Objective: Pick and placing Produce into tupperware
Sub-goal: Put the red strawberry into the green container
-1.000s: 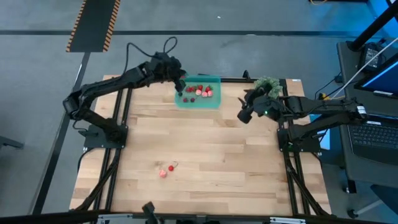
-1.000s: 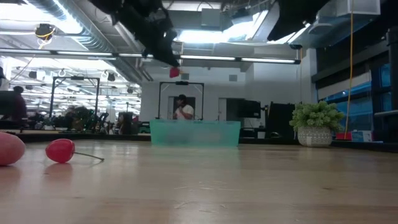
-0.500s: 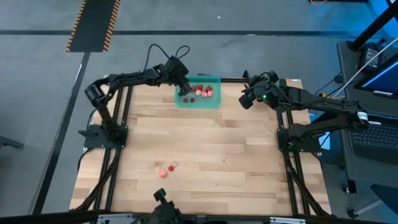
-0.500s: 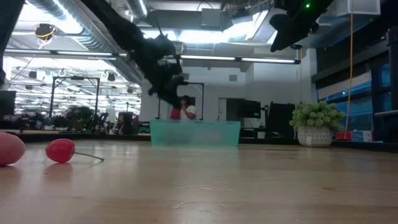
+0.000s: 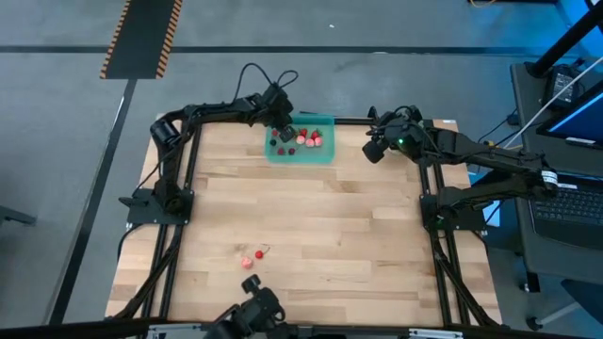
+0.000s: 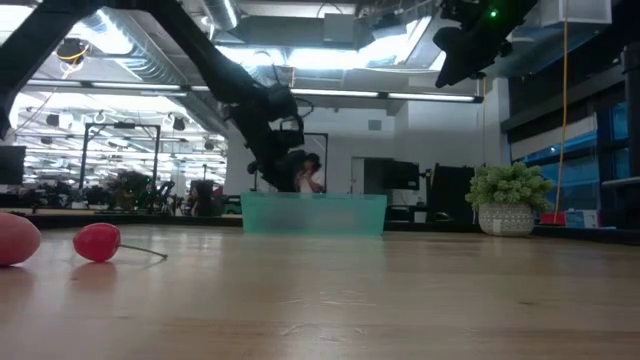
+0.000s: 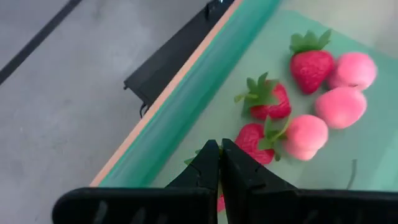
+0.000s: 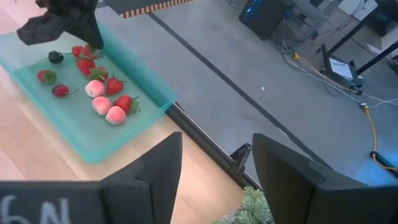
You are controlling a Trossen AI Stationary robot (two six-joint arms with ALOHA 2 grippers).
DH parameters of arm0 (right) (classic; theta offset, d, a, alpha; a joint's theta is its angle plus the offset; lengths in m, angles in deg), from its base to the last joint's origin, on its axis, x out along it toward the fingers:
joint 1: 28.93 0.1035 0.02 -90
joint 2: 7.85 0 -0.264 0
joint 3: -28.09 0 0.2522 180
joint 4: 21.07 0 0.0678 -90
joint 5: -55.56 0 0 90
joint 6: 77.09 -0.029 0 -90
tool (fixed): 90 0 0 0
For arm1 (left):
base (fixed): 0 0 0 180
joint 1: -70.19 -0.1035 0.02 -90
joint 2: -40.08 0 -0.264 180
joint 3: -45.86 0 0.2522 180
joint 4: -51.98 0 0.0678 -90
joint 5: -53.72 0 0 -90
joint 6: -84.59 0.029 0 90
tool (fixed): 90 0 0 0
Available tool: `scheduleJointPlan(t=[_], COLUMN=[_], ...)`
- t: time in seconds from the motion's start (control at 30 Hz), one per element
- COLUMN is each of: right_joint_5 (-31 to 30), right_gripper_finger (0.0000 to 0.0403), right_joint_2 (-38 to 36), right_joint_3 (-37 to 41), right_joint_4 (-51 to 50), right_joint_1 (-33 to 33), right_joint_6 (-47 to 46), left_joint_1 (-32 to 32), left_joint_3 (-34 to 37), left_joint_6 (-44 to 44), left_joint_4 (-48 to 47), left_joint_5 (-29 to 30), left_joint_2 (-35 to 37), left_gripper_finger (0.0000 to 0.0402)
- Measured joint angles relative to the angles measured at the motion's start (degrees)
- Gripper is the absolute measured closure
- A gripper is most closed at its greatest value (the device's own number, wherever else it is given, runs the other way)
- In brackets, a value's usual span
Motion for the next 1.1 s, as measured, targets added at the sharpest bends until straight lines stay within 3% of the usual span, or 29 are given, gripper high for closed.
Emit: scheduleJointPlan(t=[0.37, 0.83, 1.1], right_joint_5=[0.0, 0.0, 0.0], right_gripper_finger=[0.0206, 0.0206, 0.0206], right_joint_2=[0.0, 0.02, 0.02], right_joint_3=[0.0, 0.0, 0.0], right_joint_4=[-0.02, -0.6, -1.11], right_joint_1=[0.0, 0.0, 0.0], right_joint_6=[1.26, 1.15, 1.19], left_joint_1=[0.59, 0.66, 0.96], left_joint_3=[-0.54, -0.54, -0.54], left_joint_6=[3.01, 3.09, 3.05], left_joint_4=[-1.89, -2.99, -4.24], left_joint_5=[5.57, 2.62, 0.64], left_joint_2=[-0.97, -0.97, -0.97], left_gripper_finger=[0.0401, 0.04, 0.0368])
